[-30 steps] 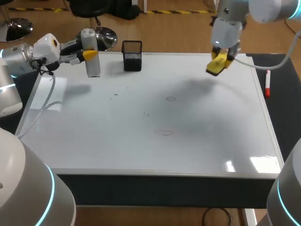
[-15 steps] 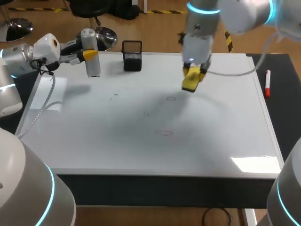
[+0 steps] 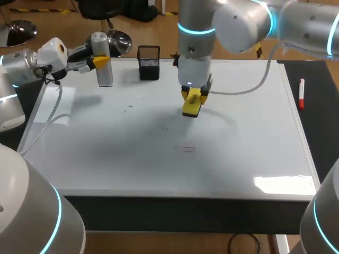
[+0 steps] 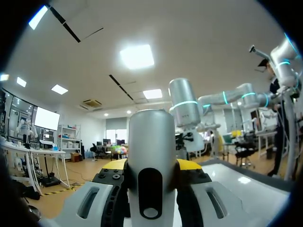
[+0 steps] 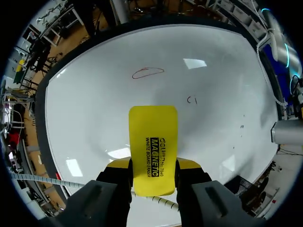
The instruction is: Pick up the inspection probe, press it on each red-marked spot on the whiteboard one by one, put down the probe, pick up the eraser, and wipe off all the red marks.
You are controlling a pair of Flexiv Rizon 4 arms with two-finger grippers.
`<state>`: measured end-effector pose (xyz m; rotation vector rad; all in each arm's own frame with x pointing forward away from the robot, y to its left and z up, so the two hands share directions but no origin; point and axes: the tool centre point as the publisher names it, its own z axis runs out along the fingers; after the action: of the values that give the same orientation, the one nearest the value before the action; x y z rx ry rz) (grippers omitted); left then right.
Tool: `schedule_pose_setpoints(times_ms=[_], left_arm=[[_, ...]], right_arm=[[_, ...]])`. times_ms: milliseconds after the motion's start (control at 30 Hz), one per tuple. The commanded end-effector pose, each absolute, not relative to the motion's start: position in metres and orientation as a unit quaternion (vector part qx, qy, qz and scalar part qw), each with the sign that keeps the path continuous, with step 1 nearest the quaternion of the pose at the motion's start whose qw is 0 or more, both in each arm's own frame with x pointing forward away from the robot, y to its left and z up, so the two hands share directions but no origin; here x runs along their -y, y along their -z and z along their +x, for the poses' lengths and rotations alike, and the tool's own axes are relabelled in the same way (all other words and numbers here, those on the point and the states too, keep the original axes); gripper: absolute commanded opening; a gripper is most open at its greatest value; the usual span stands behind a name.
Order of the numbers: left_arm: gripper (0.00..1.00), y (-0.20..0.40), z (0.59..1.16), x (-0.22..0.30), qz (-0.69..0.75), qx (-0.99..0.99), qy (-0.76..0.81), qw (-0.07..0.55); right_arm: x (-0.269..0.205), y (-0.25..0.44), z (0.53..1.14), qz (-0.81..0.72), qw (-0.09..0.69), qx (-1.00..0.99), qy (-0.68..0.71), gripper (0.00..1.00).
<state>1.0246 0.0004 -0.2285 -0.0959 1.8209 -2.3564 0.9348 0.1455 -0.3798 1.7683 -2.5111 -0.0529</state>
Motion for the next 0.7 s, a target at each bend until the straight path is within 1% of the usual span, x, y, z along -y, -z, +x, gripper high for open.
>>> schedule_pose_setpoints(times_ms=[33,267,700], left_arm=[[0.00,0.227,1.023,0.000,-0.034,-0.610,0.788,0.084],[0.00,0.227,1.023,0.000,-0.034,-0.610,0.788,0.084],[0.00,0.227,1.023,0.000,-0.034,-0.610,0.788,0.084]], right_arm=[[-0.169,0.391,0.933,0.583,0.051,0.811,-0.013,0.00],[-0.178,0.403,0.931,0.592,0.046,0.805,-0.009,0.00],[-0.163,0.415,0.938,0.575,0.019,0.817,-0.033,0.00]])
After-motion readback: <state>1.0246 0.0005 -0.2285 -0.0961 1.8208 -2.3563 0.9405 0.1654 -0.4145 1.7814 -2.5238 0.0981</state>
